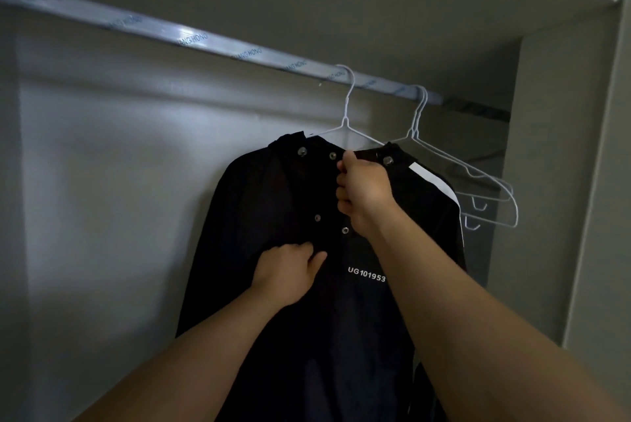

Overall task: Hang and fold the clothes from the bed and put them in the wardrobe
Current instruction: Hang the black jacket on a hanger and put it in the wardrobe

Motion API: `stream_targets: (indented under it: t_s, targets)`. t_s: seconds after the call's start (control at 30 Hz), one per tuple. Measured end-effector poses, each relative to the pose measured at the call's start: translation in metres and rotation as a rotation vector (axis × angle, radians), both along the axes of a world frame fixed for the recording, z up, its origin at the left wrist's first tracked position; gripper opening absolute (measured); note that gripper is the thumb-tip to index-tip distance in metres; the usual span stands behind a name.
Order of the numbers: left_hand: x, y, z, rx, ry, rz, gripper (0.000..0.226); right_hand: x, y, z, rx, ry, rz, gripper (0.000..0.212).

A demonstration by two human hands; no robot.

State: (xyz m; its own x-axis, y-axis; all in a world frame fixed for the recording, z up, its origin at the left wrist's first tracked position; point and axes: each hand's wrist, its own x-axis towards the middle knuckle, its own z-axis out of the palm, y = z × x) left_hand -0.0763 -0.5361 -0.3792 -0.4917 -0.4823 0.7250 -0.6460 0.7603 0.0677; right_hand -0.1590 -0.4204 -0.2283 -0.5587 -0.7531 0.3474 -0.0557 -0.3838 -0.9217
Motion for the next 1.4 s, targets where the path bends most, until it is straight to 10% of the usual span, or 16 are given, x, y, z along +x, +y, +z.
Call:
stream_targets:
  t_s: [0.23,0.37,0.67,0.93,1.1,1.4]
  targets:
    - [0.019,-0.001,0.054,-0.093,0.008,-0.085,0.045,-0.024,-0.001,-0.017,0.027,0.468,-0.394,0.075]
    - [0.03,0.002,0.101,-0.251,0.192,-0.158,0.023,-0.039,0.001,-0.033,0.051,0.558,-0.686,0.052]
    - [0.029,0.009,0.185,-0.265,-0.024,-0.236,0.038,-0.031,-0.008,-0.012,-0.095,0.808,-0.574,0.04]
    - [0.026,-0.013,0.206,-0.032,-0.298,-0.078,0.043,-0.02,-0.013,0.006,-0.077,0.605,-0.303,0.01]
    - [0.036,-0.022,0.207,0.127,-0.116,-0.195,0.006,-0.021,-0.016,0.014,-0.002,0.682,-0.197,0.033]
    - [0.04,-0.018,0.206,0.448,0.136,-0.477,0.023,-0.028,-0.014,0.033,-0.077,1.198,-0.421,0.032]
